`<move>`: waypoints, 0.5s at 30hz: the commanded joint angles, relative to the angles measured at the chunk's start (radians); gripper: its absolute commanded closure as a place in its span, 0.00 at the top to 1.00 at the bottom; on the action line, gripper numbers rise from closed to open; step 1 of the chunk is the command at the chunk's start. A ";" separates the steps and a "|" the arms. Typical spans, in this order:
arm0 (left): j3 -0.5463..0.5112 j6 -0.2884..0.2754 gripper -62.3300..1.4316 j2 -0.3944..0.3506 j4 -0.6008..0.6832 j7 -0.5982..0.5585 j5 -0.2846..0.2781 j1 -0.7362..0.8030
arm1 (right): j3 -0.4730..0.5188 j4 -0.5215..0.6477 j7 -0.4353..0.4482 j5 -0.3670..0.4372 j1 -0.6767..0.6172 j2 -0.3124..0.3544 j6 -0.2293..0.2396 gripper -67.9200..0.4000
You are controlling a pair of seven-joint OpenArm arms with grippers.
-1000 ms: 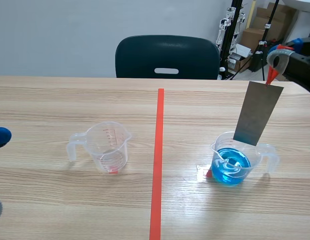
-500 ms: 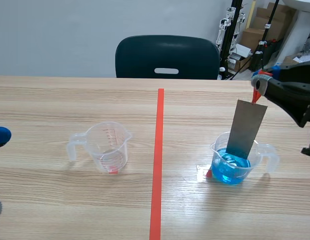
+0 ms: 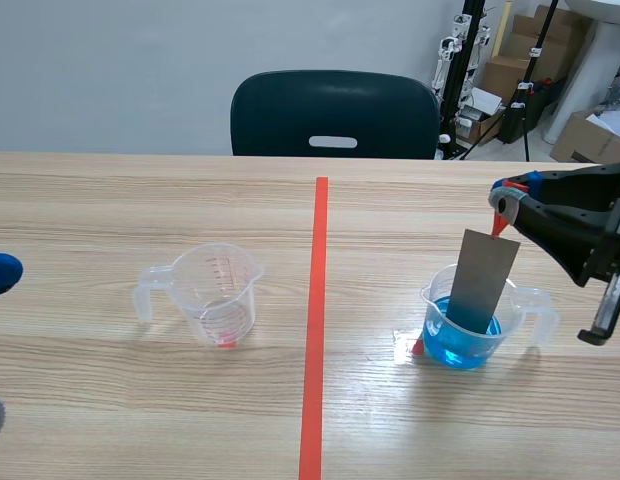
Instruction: Do the redox reaction experiment. lower the plate into the blue solution
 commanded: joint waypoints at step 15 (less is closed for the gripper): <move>-0.003 -0.001 1.00 -0.009 0.013 -0.013 -0.010 0.000 | -0.034 -0.085 0.092 -0.034 0.044 -0.025 -0.055 0.01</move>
